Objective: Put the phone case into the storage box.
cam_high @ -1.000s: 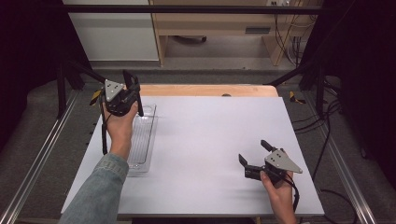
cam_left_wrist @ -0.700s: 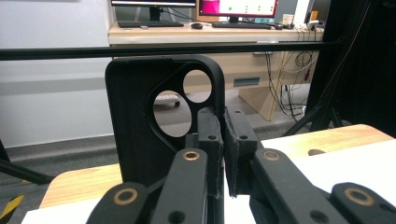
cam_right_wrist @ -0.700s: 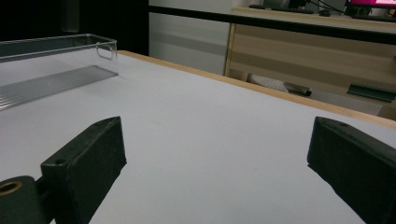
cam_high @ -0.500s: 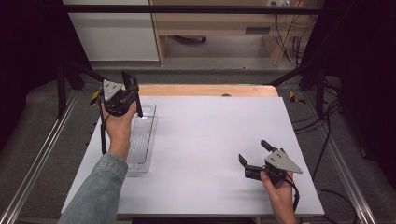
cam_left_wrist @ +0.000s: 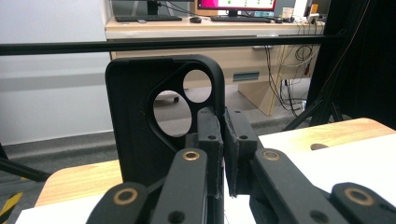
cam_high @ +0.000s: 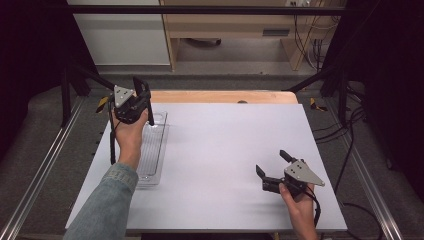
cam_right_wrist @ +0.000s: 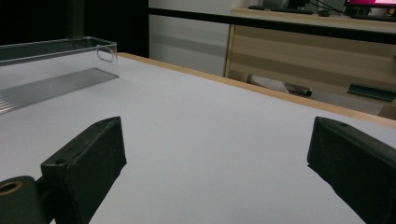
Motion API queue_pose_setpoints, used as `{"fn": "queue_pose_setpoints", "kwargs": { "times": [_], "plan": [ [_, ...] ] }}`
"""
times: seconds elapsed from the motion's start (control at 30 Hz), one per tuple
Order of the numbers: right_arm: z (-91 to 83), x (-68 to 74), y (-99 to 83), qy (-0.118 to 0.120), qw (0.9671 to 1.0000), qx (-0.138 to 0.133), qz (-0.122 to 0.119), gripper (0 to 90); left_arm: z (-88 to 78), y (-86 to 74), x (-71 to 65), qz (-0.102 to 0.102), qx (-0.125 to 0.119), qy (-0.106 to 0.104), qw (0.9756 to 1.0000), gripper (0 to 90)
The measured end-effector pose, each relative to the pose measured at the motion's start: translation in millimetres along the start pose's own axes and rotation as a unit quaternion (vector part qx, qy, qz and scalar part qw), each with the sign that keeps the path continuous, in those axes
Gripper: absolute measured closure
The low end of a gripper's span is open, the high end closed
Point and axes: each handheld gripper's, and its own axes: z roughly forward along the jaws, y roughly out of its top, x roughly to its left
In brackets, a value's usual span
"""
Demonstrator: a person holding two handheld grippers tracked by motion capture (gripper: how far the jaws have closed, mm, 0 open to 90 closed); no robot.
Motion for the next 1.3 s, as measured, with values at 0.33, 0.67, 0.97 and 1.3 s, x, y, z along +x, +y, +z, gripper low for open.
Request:
{"fn": "queue_pose_setpoints", "kwargs": {
  "times": [0.33, 0.67, 0.97, 1.3],
  "plan": [
    [0.7, -0.2, -0.4, 0.000, 1.0000, 0.002, 0.000, 4.6, 2.1, -1.8, 1.7, -0.001, -0.001, -0.003, 1.0000, 85.8],
    [2.5, 0.9, -0.9, 0.003, 1.0000, 0.003, -0.001, 4.7, 4.1, -3.6, 12.1, -0.013, 0.000, 0.003, 0.9999, 85.8],
    [5.0, 3.4, -1.6, 0.007, 0.9999, 0.005, -0.005, 4.7, 8.7, -6.4, 10.3, -0.014, 0.007, 0.002, 0.9999, 85.8],
    [6.1, 4.7, -2.1, 0.010, 0.9999, 0.008, -0.006, 4.7, 16.2, -10.9, 10.8, -0.025, 0.013, 0.000, 0.9996, 85.8]
  ]
}}
